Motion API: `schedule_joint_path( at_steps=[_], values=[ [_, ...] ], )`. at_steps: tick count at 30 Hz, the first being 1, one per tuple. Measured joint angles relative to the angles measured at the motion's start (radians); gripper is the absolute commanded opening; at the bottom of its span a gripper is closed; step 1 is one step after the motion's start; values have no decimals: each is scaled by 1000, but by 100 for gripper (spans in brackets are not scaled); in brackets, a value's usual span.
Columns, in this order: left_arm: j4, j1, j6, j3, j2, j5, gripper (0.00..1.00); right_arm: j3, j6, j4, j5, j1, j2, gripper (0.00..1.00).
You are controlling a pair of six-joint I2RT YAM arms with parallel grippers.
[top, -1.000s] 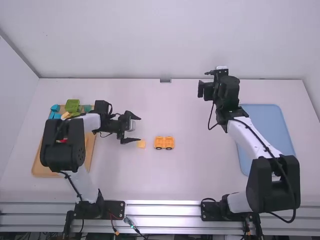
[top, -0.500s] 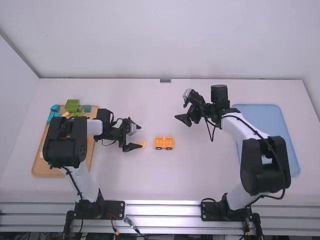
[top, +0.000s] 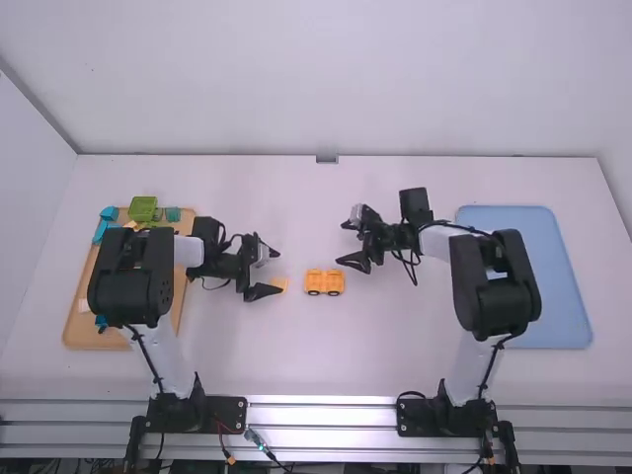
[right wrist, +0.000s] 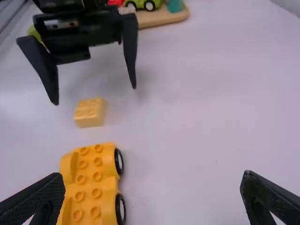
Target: Assemble lego blocks to make yellow taxi
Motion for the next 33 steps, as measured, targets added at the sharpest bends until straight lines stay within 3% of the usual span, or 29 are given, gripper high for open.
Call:
schedule_joint_path(
  at_steps=[7,11,18,21,26,28,30,31,33],
  values=[
    [65,0,-71,0,0,-11,99,1,41,56,40,26,0,99],
    [62,0,-97,0,0,-44,99,2,45,-26,83,48,-9,99],
    [-54,-14,-9,0,0,-117,99,2,-17,-218,283,153,-120,99],
    [-42,-31,50,0,0,-135,100,2,-26,-216,362,196,-129,99],
    [51,-52,61,-17,0,-168,99,-16,-33,-156,377,186,-129,99],
    [79,-55,58,-34,0,-174,97,-37,-40,-118,341,163,-129,99],
    [88,-55,55,-47,0,-175,87,-56,-41,-90,310,143,-129,99],
    [91,-55,55,-58,0,-179,77,-68,-41,-74,291,129,-129,99],
    [101,-55,55,-72,0,-183,74,-87,-42,-47,248,108,-129,99]
  ],
)
